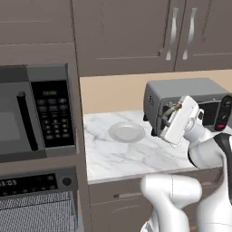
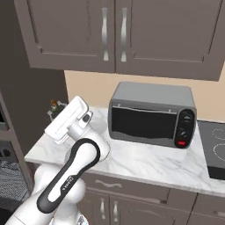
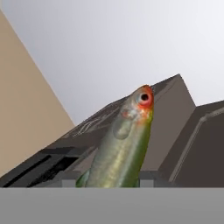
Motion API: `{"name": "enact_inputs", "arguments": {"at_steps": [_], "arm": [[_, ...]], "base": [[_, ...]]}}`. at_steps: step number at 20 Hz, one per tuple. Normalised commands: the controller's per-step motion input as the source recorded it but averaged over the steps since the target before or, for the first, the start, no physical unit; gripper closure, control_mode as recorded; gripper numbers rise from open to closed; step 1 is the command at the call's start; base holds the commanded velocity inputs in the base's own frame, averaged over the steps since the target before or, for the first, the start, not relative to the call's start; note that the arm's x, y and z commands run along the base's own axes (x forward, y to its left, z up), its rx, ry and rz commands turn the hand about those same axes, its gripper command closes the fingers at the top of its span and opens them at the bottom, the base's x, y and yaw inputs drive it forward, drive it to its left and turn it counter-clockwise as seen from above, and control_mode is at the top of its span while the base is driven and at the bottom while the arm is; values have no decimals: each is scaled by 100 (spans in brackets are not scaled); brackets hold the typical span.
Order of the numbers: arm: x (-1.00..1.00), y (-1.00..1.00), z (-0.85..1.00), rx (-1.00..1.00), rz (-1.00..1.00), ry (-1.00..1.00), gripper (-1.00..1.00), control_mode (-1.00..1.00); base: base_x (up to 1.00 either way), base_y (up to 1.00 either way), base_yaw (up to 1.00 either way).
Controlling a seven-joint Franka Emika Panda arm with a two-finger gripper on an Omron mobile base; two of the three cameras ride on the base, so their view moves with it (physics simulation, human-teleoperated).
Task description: Take the fish from the oven and place it on the plate on the counter.
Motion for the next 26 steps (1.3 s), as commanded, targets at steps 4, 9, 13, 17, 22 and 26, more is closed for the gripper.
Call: {"name": "enact_inputs", "arguments": {"at_steps": [4,9,13,17,22,26], "arm": [[0,0,0,0,0,0,100,100],[0,0,0,0,0,0,100,100],[0,0,0,0,0,0,100,100],[8,0,-9,2,11,0,100,-100],[5,5,-23,2,8,0,100,-100],[-5,22,-29,-12,-27,2,100,-100]], "base": [[85,0,31],[48,0,36],[17,0,24],[3,0,10],[0,0,0],[0,0,0]]}}
